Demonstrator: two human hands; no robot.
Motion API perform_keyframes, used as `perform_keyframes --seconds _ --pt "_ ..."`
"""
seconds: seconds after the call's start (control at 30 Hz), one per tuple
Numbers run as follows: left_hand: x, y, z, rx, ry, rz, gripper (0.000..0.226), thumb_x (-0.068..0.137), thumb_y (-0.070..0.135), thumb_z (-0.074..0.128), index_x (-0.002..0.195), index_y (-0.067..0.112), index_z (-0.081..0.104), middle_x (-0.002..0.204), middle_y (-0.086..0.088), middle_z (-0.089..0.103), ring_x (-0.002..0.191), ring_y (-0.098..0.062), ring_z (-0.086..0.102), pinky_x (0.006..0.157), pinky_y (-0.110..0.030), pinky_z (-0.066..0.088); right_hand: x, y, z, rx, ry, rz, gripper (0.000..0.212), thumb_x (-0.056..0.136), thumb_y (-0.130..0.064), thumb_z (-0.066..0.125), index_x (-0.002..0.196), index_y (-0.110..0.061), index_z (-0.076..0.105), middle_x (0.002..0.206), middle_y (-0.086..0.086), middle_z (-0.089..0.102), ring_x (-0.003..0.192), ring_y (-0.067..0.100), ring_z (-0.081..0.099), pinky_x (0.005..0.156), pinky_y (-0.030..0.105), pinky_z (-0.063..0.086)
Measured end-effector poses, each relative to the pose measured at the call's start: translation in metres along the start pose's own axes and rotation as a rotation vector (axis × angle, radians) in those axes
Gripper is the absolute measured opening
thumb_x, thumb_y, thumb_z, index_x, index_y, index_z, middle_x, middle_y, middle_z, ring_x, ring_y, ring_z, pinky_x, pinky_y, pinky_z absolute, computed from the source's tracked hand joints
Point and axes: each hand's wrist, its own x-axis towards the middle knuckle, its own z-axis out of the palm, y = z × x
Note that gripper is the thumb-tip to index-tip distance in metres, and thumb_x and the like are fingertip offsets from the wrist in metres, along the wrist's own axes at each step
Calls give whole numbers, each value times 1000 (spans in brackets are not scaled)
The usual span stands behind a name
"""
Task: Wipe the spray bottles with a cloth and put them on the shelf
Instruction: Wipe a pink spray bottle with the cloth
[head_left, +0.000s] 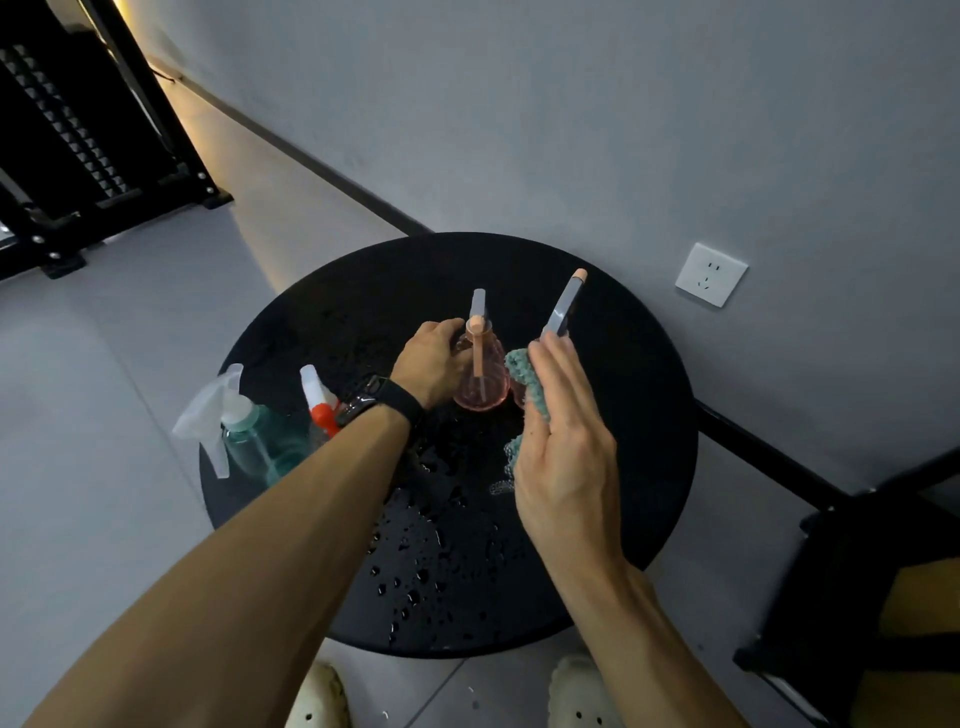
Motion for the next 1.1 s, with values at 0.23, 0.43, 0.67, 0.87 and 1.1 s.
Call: perform_keyframes --seconds 0.23,0.43,0.67,0.87,1.1 --pt "9 3 2 -45 -18 55 41 99 31 56 138 18 53 130 -12 56 116 -30 56 92 -31 40 1 -2 6 29 17 11 45 96 -7 42 140 -4 44 149 6 41 141 12 30 114 21 27" --pt "-5 15 -2 -190 5 40 36 96 27 61 129 13 56 119 -6 64 111 -26 59 93 -37 47 2 -3 7 41 29 18 44 95 -6 42 139 -3 46 148 8 43 141 15 32 114 17 24" --pt "-36 28 -16 -351 104 10 39 92 38 67 122 17 54 110 6 65 91 -9 62 70 -15 50 6 -4 -4 58 0 97 44 99 -5 43 143 -9 42 152 0 37 141 7 27 110 7 22" --pt "-77 41 -42 -480 151 3 33 91 46 64 108 21 51 102 7 69 91 -10 69 84 -41 58 8 -7 -14 99 8 182 45 100 -7 42 144 -13 42 153 -2 37 144 11 28 113 15 24" --pt "-123 48 -55 -688 225 -53 37 86 60 63 91 25 51 92 -1 72 86 -24 71 81 -51 57 5 -15 -17 164 -91 223 43 101 -10 43 143 -17 44 149 -5 42 137 5 36 100 1 30"
